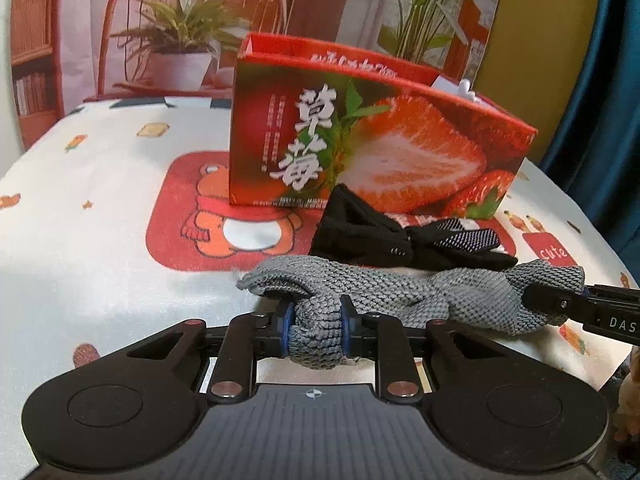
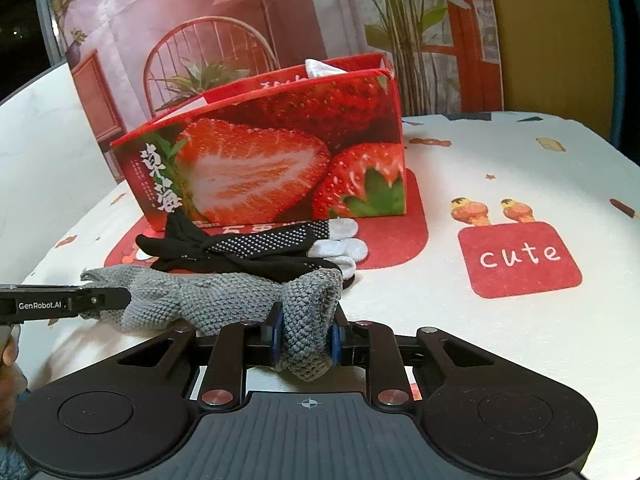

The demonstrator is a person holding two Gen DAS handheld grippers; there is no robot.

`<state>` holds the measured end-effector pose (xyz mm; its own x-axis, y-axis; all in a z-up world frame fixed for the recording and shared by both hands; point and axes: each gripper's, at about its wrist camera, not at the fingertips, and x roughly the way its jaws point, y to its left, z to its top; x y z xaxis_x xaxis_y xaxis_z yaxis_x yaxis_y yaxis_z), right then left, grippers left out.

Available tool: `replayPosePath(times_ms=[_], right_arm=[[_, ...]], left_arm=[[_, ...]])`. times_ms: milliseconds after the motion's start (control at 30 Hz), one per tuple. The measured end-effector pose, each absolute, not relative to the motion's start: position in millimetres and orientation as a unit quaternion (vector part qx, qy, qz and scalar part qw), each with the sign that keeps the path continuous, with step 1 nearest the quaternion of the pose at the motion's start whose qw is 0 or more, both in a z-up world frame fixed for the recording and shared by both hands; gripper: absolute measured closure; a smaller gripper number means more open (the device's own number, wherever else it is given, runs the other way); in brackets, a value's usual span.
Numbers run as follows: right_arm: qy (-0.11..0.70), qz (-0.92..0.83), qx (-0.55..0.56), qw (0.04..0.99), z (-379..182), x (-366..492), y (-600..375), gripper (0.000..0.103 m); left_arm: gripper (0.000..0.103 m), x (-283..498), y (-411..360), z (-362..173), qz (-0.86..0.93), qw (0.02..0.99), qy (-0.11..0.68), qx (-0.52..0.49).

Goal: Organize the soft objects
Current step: 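Close the left gripper on the grey mesh cloth and lift it, then lower the grey mesh cloth into the red box and open the left gripper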

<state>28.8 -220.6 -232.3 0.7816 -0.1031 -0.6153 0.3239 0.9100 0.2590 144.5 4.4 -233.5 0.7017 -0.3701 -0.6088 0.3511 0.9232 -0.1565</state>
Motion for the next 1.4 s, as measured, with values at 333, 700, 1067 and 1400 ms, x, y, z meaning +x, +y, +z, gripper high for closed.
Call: replayPosePath(times_ms=[333, 700, 1067, 1400], right_arm=[[0.249, -0.080, 0.165, 0.951, -202.3, 19.4, -211.4, 0.083], [0.201, -0.057, 0.146, 0.967, -156.8, 35.8, -217.6, 0.083], [0.166, -0.033, 0.147, 0.975, -96.9, 99.6, -255.4, 0.083], [0.195, -0.050, 0.147, 0.969, -80.7, 186.1, -306.0, 0.083]], left_arm=[[0.081, 118.6, 6.4, -201.7, -0.203, 0.944, 0.260, 0.005], [0.081, 110.4, 6.2, -143.9, -0.204, 0.962, 0.179, 0.038], [0.081, 163.4, -6.8, -71.9, -0.214, 0.965, 0.148, 0.031], [0.081, 255.6, -37.9, -54.1, -0.201, 0.966, 0.150, 0.058]])
